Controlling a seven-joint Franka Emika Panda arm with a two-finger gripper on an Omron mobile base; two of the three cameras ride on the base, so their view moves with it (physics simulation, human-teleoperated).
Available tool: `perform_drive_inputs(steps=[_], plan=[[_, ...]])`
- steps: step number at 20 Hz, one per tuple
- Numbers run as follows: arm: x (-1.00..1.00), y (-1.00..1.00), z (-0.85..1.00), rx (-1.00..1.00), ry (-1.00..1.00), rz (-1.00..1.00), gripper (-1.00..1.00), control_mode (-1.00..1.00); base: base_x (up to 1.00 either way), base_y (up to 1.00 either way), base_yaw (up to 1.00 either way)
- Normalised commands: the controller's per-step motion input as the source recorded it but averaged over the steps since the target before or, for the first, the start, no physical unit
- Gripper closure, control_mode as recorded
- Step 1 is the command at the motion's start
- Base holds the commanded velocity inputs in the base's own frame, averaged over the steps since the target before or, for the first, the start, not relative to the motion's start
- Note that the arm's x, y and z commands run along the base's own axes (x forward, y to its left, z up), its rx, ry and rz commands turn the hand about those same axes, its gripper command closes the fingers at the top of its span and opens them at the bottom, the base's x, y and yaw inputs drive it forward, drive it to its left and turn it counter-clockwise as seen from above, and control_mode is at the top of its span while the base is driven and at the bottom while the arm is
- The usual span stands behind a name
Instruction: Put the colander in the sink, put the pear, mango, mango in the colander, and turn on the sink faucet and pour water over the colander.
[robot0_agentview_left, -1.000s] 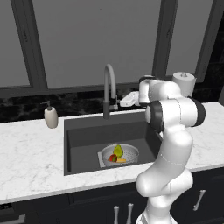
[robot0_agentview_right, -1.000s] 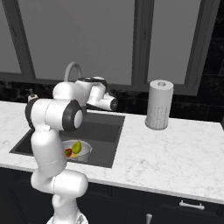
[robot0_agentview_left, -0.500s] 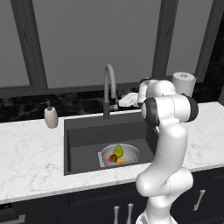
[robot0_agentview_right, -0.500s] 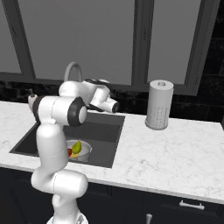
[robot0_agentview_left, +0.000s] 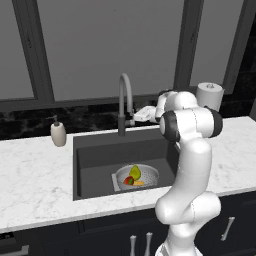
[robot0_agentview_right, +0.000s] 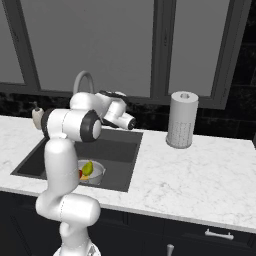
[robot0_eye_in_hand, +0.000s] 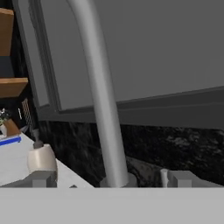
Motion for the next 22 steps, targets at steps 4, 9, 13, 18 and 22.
perform_drive_inputs(steps=[4, 9, 13, 18, 22], plan=[[0.17, 0.11, -0.05, 0.00, 0.00, -0.03, -1.00, -1.00, 0.00, 0.00, 0.00], [0.21, 0.00, -0.12, 0.00, 0.00, -0.06, -1.00, -1.00, 0.00, 0.00, 0.00], [0.20, 0.00, -0.05, 0.01, 0.00, -0.07, -1.00, -1.00, 0.00, 0.00, 0.00], [0.17, 0.00, -0.02, 0.00, 0.00, -0.07, -1.00, -1.00, 0.00, 0.00, 0.00], [0.17, 0.00, -0.03, 0.00, 0.00, -0.05, -1.00, -1.00, 0.00, 0.00, 0.00]])
